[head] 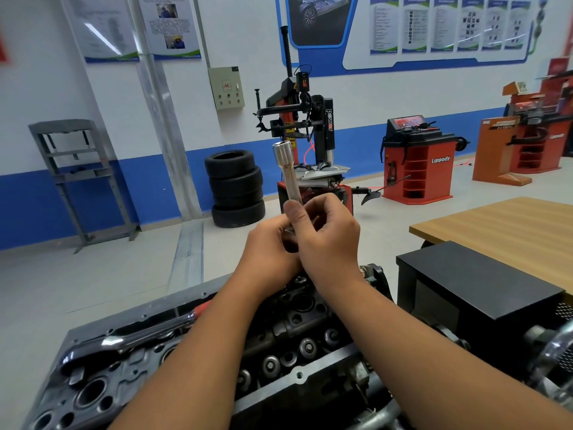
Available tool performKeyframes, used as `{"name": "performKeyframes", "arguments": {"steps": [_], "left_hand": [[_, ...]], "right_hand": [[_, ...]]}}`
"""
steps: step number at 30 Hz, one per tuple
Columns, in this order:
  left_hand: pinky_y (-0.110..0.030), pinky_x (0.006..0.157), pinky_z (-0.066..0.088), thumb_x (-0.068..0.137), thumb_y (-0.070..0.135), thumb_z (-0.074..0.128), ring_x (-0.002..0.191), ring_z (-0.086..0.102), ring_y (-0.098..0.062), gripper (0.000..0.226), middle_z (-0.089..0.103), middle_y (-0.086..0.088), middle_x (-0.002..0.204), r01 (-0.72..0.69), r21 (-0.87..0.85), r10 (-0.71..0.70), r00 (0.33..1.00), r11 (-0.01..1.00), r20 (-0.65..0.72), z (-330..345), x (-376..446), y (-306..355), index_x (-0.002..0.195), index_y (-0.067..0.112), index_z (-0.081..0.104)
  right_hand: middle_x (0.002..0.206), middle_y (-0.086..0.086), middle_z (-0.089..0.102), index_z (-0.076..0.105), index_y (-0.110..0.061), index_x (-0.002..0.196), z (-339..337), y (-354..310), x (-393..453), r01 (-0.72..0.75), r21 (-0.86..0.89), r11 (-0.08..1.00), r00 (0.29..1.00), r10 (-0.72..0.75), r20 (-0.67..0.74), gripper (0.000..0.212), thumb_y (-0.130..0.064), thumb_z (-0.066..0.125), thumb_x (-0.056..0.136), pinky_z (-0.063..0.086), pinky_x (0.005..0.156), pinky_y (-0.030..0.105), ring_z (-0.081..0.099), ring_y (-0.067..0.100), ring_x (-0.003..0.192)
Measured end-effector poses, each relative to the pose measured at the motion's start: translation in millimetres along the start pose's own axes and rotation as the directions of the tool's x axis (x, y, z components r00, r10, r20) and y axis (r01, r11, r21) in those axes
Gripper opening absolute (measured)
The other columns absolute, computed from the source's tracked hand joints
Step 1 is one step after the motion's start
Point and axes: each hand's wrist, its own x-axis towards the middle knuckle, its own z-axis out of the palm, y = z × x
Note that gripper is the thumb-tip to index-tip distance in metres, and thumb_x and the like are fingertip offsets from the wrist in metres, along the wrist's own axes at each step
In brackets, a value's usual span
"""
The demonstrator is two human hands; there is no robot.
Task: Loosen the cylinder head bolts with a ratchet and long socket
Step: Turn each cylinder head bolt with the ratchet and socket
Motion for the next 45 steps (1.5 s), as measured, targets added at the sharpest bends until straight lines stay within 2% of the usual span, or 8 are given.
{"name": "performKeyframes", "arguments": {"steps": [6,21,25,30,36,39,42,45], "left_hand": [[-0.023,0.075,0.057,0.085,-0.016,0.066,0.091,0.075,-0.010,0.038,0.079,0.001,0.093,-0.045,-0.054,0.051,0.991,0.998,0.120,1.5,-2.9,5.3,0.109,0.012,0.074],[-0.032,0.076,0.062,0.086,-0.003,0.077,0.093,0.076,-0.015,0.041,0.078,-0.001,0.100,0.025,-0.016,-0.025,0.999,1.000,0.036,1.7,-2.2,5.9,0.121,0.018,0.071],[-0.044,0.079,0.064,0.084,0.000,0.077,0.091,0.075,-0.023,0.024,0.078,-0.004,0.091,0.044,0.037,-0.044,0.999,0.998,-0.001,1.6,-1.4,5.5,0.103,0.015,0.075],[-0.026,0.068,0.059,0.086,-0.011,0.068,0.079,0.073,-0.012,0.025,0.078,-0.007,0.086,-0.016,-0.024,0.018,0.997,1.000,0.073,1.6,-3.9,8.3,0.100,0.007,0.076],[-0.025,0.058,0.051,0.084,-0.001,0.076,0.066,0.067,-0.003,0.030,0.074,0.007,0.069,0.032,0.025,-0.031,0.999,0.999,-0.033,4.0,-3.3,7.1,0.073,0.027,0.072],[-0.044,0.068,0.058,0.084,-0.008,0.071,0.077,0.069,-0.014,0.022,0.078,-0.008,0.081,0.026,-0.020,-0.025,0.998,0.999,0.049,2.8,-3.8,6.8,0.089,0.013,0.077],[-0.028,0.065,0.057,0.085,-0.013,0.067,0.079,0.073,-0.010,0.030,0.079,-0.003,0.083,0.008,-0.041,-0.004,0.996,0.999,0.093,2.2,-4.6,7.6,0.097,0.013,0.077],[-0.036,0.075,0.062,0.084,-0.006,0.074,0.086,0.076,-0.016,0.027,0.079,-0.001,0.086,0.005,0.027,-0.006,1.000,1.000,0.028,4.9,-4.1,8.0,0.100,0.014,0.077]], "right_hand": [[0.079,-0.012,0.059,0.062,-0.022,0.088,0.9,3.6,1.8,-0.032,-0.033,0.999,0.999,0.032,-0.016,0.029,-0.038,0.048,0.108,0.041,0.070,0.030,0.056,0.006,0.077],[0.087,-0.009,0.065,0.062,-0.021,0.097,-0.7,-0.4,0.9,-0.057,0.027,0.998,0.998,0.057,-0.033,0.026,-0.047,0.060,0.100,0.056,0.076,0.041,0.065,0.012,0.085],[0.087,-0.005,0.066,0.061,-0.020,0.095,0.2,-1.2,0.1,-0.026,-0.028,0.999,1.000,0.026,0.001,0.023,-0.043,0.060,0.102,0.054,0.077,0.043,0.063,0.018,0.084],[0.089,0.002,0.068,0.068,-0.010,0.101,0.6,-3.1,0.0,0.014,-0.057,0.998,1.000,-0.015,-0.011,0.043,-0.044,0.041,0.101,0.050,0.076,0.040,0.062,0.023,0.087],[0.087,-0.003,0.068,0.065,-0.014,0.095,-0.1,-2.0,0.0,0.006,-0.038,0.999,1.000,-0.006,-0.001,0.032,-0.046,0.065,0.097,0.053,0.079,0.046,0.064,0.020,0.086],[0.086,0.002,0.069,0.068,-0.012,0.096,0.2,-1.8,0.6,0.009,-0.065,0.998,1.000,-0.009,0.013,0.041,-0.047,0.048,0.100,0.051,0.078,0.046,0.064,0.026,0.087],[0.083,0.000,0.068,0.071,-0.013,0.097,-0.3,-1.2,1.3,-0.018,-0.064,0.998,1.000,0.017,-0.009,0.046,-0.045,0.038,0.102,0.052,0.077,0.044,0.063,0.025,0.085],[0.082,-0.006,0.067,0.067,-0.016,0.094,-1.4,-1.3,1.8,-0.045,0.004,0.999,0.998,0.045,-0.038,0.036,-0.048,0.052,0.101,0.054,0.077,0.045,0.065,0.018,0.083]]}}
